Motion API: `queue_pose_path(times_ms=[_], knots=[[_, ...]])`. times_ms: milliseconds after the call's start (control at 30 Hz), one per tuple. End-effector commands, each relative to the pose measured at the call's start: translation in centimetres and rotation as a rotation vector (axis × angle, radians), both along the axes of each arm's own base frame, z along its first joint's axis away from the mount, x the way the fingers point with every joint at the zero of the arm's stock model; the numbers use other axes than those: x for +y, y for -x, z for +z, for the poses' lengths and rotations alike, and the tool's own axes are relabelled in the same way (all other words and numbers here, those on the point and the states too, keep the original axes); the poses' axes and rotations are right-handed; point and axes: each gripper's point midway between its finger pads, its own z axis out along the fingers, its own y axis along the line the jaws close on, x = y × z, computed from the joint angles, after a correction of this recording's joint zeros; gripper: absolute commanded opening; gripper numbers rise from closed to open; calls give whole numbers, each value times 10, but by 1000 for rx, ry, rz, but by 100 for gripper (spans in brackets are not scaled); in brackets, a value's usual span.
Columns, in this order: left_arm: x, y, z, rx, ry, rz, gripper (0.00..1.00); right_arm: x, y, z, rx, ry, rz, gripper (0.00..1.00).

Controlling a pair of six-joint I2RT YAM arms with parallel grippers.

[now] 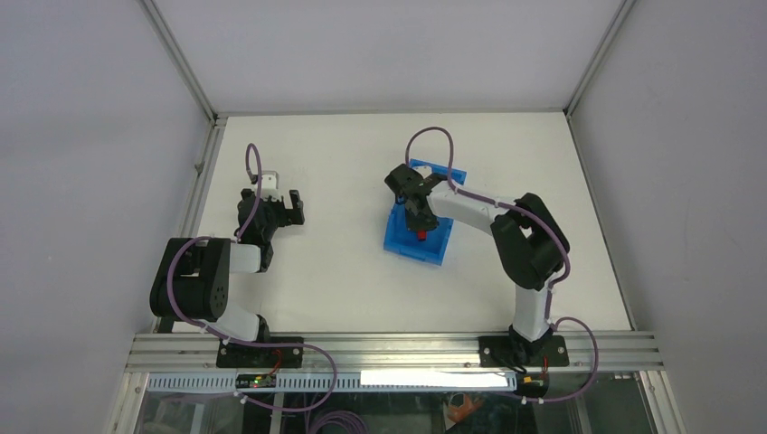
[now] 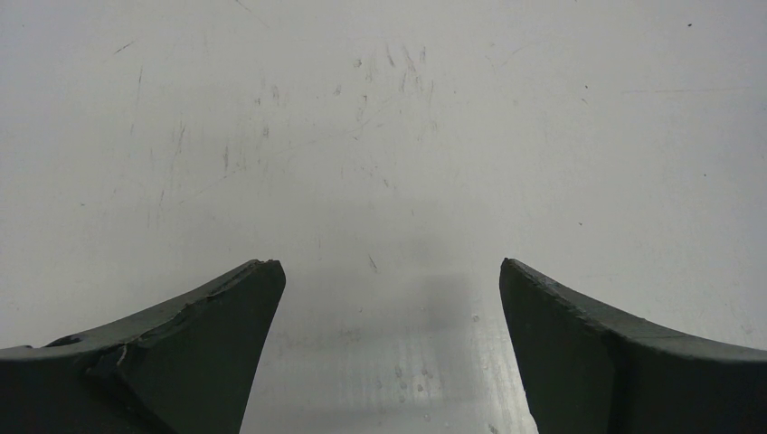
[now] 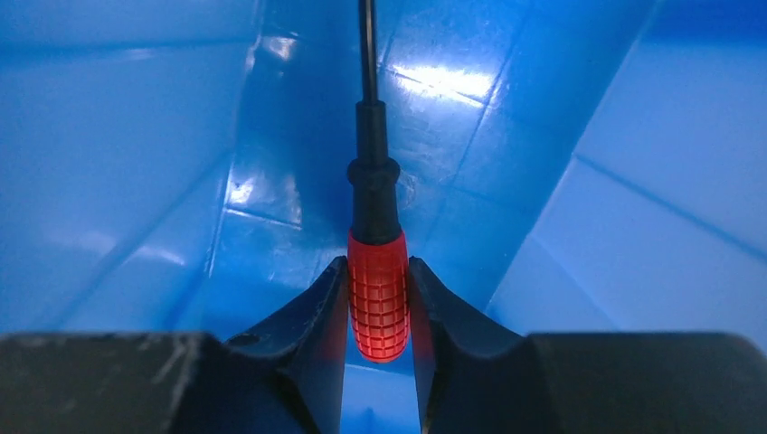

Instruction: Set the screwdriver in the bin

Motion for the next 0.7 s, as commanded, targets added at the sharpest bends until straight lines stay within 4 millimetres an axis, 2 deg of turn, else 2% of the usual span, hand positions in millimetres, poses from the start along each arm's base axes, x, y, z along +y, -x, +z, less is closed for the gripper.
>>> queue_pose_path(times_ms=[0,100,200,367,500,600,667], knots=[[-7,-6,18,-62,23,-14,99,14,-15,2,-61,-55,-57,33],[-6,-6,18,-63,22,-12,99,15,-18,10,-74,-53,-52,40],[-6,-6,18,-63,22,-12,99,12,-25,40,-137,-51,-46,49],[-7,-6,18,-62,22,-13,99,4,-42,125,-328,-84,-29,52],[-6,-6,18,-62,23,-13,99,-2,-49,191,-464,-110,8,61],[-7,-6,18,-63,23,-13,99,-13,-48,223,-534,-109,37,74],[-6,-6,18,-62,22,-13,99,-28,-46,236,-564,-91,35,95]])
